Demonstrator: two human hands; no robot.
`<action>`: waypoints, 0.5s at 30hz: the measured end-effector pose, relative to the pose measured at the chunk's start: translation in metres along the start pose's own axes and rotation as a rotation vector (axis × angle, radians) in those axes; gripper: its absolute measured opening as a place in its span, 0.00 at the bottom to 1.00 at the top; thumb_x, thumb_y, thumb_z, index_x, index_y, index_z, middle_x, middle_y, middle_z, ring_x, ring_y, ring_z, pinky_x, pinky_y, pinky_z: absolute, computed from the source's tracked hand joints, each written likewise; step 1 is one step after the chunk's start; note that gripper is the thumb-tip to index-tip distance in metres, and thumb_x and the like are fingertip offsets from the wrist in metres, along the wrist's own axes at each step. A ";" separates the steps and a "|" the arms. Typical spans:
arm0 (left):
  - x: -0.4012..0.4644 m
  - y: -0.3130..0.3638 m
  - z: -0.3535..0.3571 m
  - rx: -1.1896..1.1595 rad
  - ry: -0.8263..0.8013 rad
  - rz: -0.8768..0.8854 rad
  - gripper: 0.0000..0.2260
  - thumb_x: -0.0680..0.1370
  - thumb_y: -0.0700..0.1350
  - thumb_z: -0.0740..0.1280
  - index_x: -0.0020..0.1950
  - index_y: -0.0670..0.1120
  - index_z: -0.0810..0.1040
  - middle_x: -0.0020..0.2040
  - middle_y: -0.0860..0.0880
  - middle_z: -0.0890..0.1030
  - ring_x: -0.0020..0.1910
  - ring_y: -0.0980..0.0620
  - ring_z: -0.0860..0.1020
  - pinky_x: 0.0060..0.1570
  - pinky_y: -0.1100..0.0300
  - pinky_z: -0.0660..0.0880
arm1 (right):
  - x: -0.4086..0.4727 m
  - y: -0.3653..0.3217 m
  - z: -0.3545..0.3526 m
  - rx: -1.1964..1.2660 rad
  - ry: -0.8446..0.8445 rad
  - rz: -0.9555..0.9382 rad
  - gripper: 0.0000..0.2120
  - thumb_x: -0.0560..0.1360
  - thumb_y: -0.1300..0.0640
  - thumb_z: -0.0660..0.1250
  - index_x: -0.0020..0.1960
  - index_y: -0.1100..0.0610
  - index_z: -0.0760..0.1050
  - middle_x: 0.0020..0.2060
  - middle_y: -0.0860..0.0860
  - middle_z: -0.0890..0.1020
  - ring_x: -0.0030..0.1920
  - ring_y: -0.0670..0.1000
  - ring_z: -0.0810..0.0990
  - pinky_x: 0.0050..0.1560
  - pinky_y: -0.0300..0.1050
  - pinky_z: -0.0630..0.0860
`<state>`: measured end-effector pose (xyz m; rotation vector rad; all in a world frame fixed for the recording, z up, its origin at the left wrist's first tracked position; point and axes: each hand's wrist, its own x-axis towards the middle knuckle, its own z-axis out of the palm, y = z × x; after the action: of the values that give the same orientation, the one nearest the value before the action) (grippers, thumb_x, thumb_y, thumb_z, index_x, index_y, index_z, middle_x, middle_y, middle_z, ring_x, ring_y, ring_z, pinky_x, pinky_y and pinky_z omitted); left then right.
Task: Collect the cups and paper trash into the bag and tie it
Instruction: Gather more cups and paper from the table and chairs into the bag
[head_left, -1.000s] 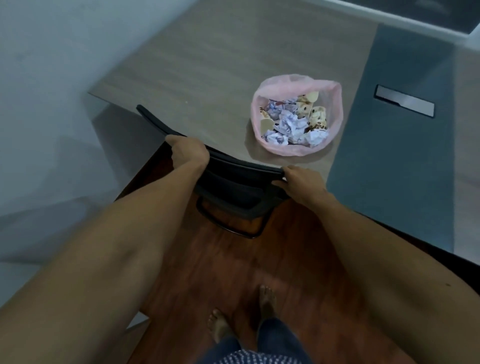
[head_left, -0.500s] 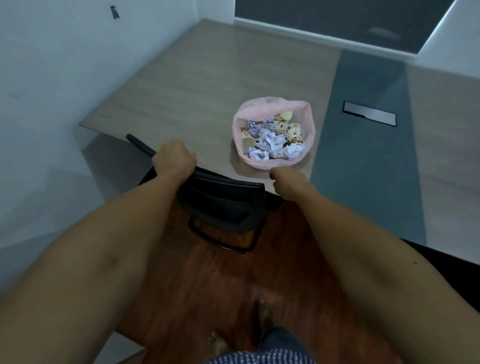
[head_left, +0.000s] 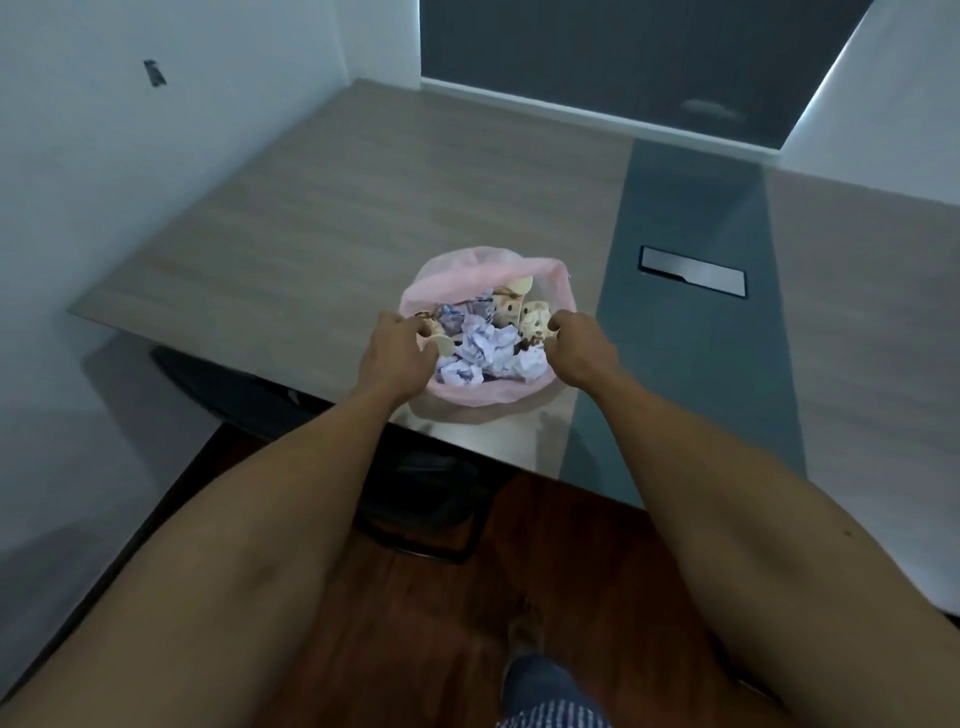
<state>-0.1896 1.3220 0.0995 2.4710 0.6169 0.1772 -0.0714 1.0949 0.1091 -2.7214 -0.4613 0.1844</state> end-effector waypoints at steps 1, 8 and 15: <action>0.009 0.001 0.009 -0.003 0.013 -0.032 0.13 0.77 0.47 0.69 0.61 0.49 0.81 0.67 0.41 0.70 0.62 0.38 0.76 0.62 0.49 0.73 | 0.016 0.008 0.002 0.022 -0.002 -0.002 0.14 0.78 0.59 0.64 0.63 0.59 0.76 0.61 0.60 0.77 0.57 0.62 0.78 0.56 0.57 0.78; 0.058 -0.010 0.065 0.044 -0.020 -0.221 0.25 0.79 0.48 0.66 0.76 0.52 0.68 0.79 0.40 0.51 0.71 0.34 0.68 0.69 0.45 0.70 | 0.106 0.058 0.030 0.113 -0.144 0.006 0.23 0.79 0.57 0.64 0.74 0.49 0.70 0.79 0.60 0.56 0.76 0.64 0.61 0.73 0.57 0.64; 0.075 -0.006 0.082 0.055 0.048 -0.262 0.33 0.79 0.39 0.65 0.80 0.48 0.54 0.77 0.44 0.58 0.63 0.35 0.75 0.55 0.43 0.74 | 0.146 0.067 0.043 0.362 -0.206 -0.010 0.24 0.83 0.57 0.62 0.79 0.53 0.66 0.80 0.55 0.58 0.77 0.58 0.63 0.74 0.50 0.62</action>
<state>-0.1048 1.3194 0.0276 2.4152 0.9689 0.1179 0.0774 1.1004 0.0344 -2.3548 -0.4487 0.4979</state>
